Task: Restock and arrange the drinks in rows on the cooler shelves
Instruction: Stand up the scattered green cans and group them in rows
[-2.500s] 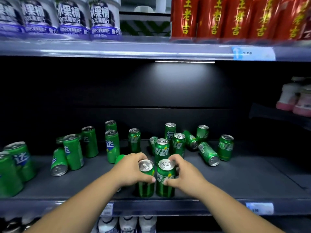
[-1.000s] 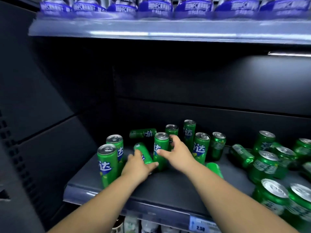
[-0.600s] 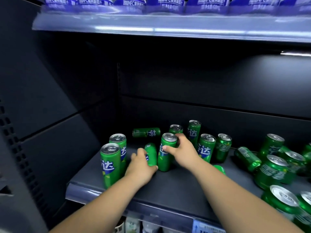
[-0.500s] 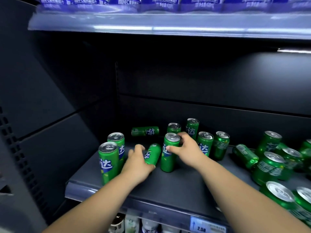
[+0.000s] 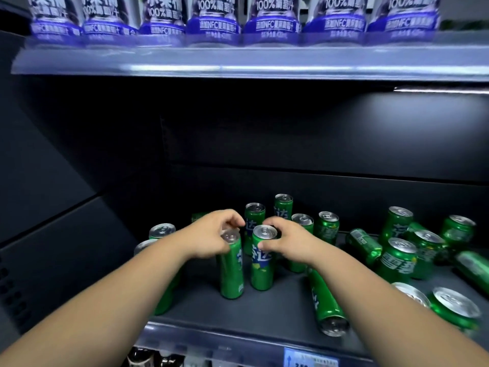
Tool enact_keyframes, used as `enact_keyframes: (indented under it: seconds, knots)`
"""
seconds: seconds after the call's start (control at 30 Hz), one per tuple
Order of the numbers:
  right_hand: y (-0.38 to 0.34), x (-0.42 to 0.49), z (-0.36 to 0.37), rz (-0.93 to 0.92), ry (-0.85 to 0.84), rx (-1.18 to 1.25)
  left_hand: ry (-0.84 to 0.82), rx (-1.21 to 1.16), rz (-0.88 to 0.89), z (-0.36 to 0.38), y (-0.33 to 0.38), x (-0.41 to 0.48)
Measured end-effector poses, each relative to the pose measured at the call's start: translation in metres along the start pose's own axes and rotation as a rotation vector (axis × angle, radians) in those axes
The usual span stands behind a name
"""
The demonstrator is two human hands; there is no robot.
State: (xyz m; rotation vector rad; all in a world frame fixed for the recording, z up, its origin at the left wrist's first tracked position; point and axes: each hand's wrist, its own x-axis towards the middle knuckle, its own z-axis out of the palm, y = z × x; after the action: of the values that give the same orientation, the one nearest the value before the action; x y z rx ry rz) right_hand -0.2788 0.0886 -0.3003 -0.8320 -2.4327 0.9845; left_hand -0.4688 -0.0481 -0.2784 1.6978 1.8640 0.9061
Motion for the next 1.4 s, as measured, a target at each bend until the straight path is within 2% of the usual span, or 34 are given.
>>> enact_keyframes:
  seconds: [0.13, 0.27, 0.37, 0.43, 0.6, 0.83, 0.97, 1.03, 1.13, 1.2, 1.4]
  knots:
    - [0.002, -0.001, -0.001, 0.008, -0.015, 0.038, -0.125, 0.068, 0.035, 0.014, 0.001, 0.008]
    - [0.0, -0.007, -0.004, 0.024, -0.045, 0.087, 0.03, 0.143, 0.068, 0.01, -0.003, 0.01]
    - [-0.006, -0.013, -0.004, 0.011, -0.054, 0.087, -0.093, 0.053, 0.036, -0.007, -0.008, 0.007]
    - [-0.01, -0.016, -0.002, 0.004, -0.05, 0.101, -0.159, 0.116, 0.042, -0.015, -0.009, 0.006]
    - [-0.021, -0.023, 0.009, 0.018, -0.068, 0.194, -0.068, 0.327, 0.047, -0.017, -0.007, 0.003]
    - [-0.041, -0.029, 0.03, -0.025, -0.145, 0.206, -0.391, 0.369, 0.04, -0.055, 0.0, -0.022]
    - [-0.054, -0.03, 0.045, -0.055, -0.198, 0.227, -0.463, 0.31, 0.028, -0.07, -0.003, -0.044]
    - [-0.059, -0.03, 0.047, -0.058, -0.205, 0.222, -0.429, 0.286, 0.028, -0.07, -0.004, -0.052]
    - [-0.062, -0.031, 0.047, -0.046, -0.204, 0.229, -0.21, 0.429, 0.066, -0.06, -0.006, -0.057]
    - [-0.063, -0.033, 0.048, -0.039, -0.2, 0.234, -0.124, 0.438, 0.071, -0.057, -0.01, -0.058]
    - [-0.065, -0.033, 0.053, -0.068, -0.126, 0.159, -0.229, 0.492, 0.041, -0.071, -0.009, -0.059]
